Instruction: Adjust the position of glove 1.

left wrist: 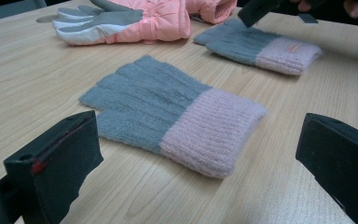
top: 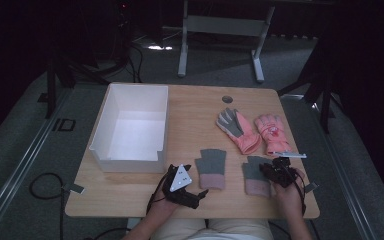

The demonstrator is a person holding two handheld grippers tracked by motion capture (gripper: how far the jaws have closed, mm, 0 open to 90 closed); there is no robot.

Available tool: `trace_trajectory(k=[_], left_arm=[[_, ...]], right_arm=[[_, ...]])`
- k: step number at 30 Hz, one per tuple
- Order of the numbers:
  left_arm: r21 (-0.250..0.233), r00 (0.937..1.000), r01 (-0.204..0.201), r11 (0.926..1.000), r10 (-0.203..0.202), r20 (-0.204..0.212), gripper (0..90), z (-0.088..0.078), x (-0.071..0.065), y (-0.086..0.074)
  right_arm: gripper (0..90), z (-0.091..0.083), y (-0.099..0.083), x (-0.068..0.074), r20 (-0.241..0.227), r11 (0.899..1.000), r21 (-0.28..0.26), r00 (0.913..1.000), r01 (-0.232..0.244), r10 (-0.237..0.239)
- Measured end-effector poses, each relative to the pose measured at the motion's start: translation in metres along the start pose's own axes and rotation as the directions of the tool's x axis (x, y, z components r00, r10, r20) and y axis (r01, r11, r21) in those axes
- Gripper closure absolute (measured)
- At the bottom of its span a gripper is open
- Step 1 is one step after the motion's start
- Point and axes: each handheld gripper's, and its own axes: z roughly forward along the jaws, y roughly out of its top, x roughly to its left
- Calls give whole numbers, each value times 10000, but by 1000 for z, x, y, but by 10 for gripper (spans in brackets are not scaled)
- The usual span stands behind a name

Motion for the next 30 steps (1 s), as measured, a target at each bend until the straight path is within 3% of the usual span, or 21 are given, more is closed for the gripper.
trace_trajectory(k=[2,4,10,19,25,30], left_arm=[[-6,10000,13,10000,-13,1,0,0,0,0],[-2,10000,0,10000,0,-12,0,0,0,0],[6,10000,-15,10000,15,-30,0,0,0,0],[-1,10000,-3,10000,3,-33,0,0,0,0],[1,10000,-2,10000,2,-34,0,0,0,0],[-8,10000,3,10000,-3,-31,0,0,0,0]], right_arm=[[744,-4,2,-2,-289,9979,82,9975,646,-644],[705,-6,3,-4,-887,9915,-20,9876,1300,-1297],[634,-3,-2,-7,-1072,9789,578,9761,1959,-1890],[658,5,-13,-5,-1088,9728,1010,9743,2083,-1973],[822,7,-11,3,-529,9644,1343,9735,2277,-2225],[846,7,-10,3,-487,9710,1354,9802,1969,-1920]])
